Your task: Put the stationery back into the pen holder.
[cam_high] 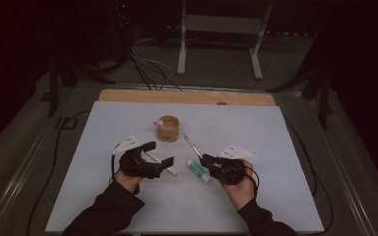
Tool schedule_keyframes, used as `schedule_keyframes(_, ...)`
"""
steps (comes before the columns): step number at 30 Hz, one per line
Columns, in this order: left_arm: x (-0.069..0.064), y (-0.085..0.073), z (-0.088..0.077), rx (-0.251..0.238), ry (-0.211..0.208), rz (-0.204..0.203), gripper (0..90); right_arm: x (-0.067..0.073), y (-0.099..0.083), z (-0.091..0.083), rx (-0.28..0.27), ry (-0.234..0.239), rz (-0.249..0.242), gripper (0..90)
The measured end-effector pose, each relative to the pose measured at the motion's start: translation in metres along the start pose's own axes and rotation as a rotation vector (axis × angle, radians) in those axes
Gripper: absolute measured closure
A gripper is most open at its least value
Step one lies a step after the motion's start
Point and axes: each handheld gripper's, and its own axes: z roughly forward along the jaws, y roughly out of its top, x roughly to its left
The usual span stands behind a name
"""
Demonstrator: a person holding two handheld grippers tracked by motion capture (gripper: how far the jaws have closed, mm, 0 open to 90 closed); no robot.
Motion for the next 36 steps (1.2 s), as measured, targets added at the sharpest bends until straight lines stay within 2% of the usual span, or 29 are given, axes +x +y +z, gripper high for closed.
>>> schedule_keyframes(3, 0.001, 0.001, 0.004, -0.008, -0.018, -0.05, 0.4, 0.003, 0.001, 0.001, -0.009, 0.009, -0.003, 76.8)
schedule_keyframes(12, -0.003, 0.006, 0.016, -0.012, -0.063, -0.141, 1.8, 0.011, 0.005, 0.004, -0.034, 0.032, -0.014, 76.8)
schedule_keyframes(14, -0.004, 0.007, 0.017, -0.016, -0.065, -0.155, 1.8, 0.012, 0.005, 0.004, -0.039, 0.038, -0.016, 76.8)
schedule_keyframes(15, -0.005, 0.008, 0.018, -0.027, -0.048, -0.169, 1.8, 0.013, 0.006, 0.004, -0.04, 0.04, -0.017, 76.8)
schedule_keyframes(16, -0.005, 0.008, 0.018, -0.027, -0.048, -0.169, 1.8, 0.013, 0.006, 0.004, -0.04, 0.04, -0.017, 76.8)
schedule_keyframes(18, -0.004, 0.009, 0.02, -0.044, -0.056, -0.209, 2.1, 0.017, 0.006, 0.005, -0.048, 0.046, -0.022, 76.8)
schedule_keyframes(21, -0.003, 0.009, 0.022, -0.049, -0.061, -0.226, 6.1, 0.018, 0.007, 0.006, -0.045, 0.052, -0.027, 76.8)
schedule_keyframes(23, -0.002, 0.008, 0.024, -0.053, -0.079, -0.266, 7.4, 0.019, 0.007, 0.007, -0.049, 0.055, -0.028, 76.8)
schedule_keyframes(24, 0.001, 0.006, 0.027, -0.058, -0.094, -0.33, 11.7, 0.02, 0.007, 0.007, -0.051, 0.057, -0.031, 76.8)
schedule_keyframes(25, 0.001, 0.006, 0.027, -0.058, -0.094, -0.33, 15.5, 0.02, 0.007, 0.007, -0.051, 0.057, -0.031, 76.8)
schedule_keyframes(26, 0.003, 0.004, 0.028, -0.067, -0.101, -0.363, 15.5, 0.02, 0.007, 0.007, -0.052, 0.058, -0.032, 76.8)
schedule_keyframes(28, 0.005, 0.002, 0.03, -0.066, -0.106, -0.392, 20.7, 0.021, 0.007, 0.007, -0.054, 0.062, -0.032, 76.8)
schedule_keyframes(31, 0.006, 0.001, 0.031, -0.068, -0.106, -0.406, 26.9, 0.022, 0.007, 0.008, -0.051, 0.066, -0.035, 76.8)
schedule_keyframes(36, 0.006, -0.001, 0.035, -0.068, -0.096, -0.432, 44.4, 0.026, 0.006, 0.009, -0.047, 0.082, -0.039, 76.8)
